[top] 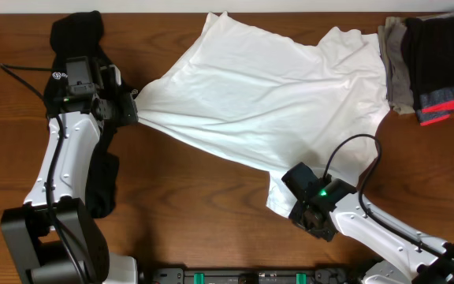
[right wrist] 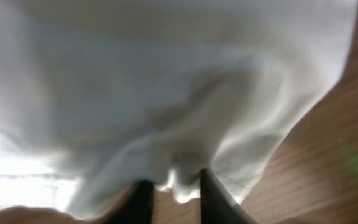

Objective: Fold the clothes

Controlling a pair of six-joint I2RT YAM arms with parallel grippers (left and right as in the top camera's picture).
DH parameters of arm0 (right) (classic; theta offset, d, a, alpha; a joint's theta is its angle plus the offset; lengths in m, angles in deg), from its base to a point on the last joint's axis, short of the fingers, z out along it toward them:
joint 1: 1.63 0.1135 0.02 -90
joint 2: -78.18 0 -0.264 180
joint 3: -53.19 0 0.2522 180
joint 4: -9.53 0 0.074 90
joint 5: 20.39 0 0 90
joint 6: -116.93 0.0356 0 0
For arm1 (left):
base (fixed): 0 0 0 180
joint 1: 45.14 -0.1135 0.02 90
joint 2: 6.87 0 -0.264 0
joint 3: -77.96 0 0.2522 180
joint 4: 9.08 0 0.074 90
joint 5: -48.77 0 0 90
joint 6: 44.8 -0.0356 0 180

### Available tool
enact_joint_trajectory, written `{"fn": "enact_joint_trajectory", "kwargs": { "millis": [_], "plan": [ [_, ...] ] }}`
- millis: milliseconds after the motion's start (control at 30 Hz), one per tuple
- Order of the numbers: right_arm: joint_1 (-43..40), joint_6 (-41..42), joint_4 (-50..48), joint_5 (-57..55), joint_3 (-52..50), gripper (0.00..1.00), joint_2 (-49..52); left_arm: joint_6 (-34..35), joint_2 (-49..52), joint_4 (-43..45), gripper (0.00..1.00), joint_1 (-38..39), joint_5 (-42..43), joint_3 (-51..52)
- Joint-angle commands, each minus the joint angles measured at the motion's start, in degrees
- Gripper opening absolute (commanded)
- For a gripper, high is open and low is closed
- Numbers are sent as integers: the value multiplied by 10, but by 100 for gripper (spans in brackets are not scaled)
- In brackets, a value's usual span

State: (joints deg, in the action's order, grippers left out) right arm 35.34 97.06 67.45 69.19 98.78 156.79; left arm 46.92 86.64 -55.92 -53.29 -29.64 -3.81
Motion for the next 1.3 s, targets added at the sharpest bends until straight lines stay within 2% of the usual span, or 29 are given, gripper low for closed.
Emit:
{"fn": "enact_joint_trajectory", "kwargs": {
  "millis": [0,167,300,633,933,1267],
  "plan": [
    [-6,-3,-52,-71,-41,1,34,6,-9,2,6,-2,-7,1],
    [-6,-4,-57,-71,-39,1,34,6,-9,3,6,-2,-7,1],
    [-6,-44,-42,-70,-14,1,28,6,-9,3,6,-2,-7,1],
    [-21,-109,151,-112,141,1,-76,5,-41,5,6,-2,-8,1],
    [-167,-257,254,-83,240,1,-186,5,-116,-19,6,-2,-9,1],
    [-327,-421,273,-53,343,1,-186,8,-162,-112,6,-2,-38,1]
  ]
}}
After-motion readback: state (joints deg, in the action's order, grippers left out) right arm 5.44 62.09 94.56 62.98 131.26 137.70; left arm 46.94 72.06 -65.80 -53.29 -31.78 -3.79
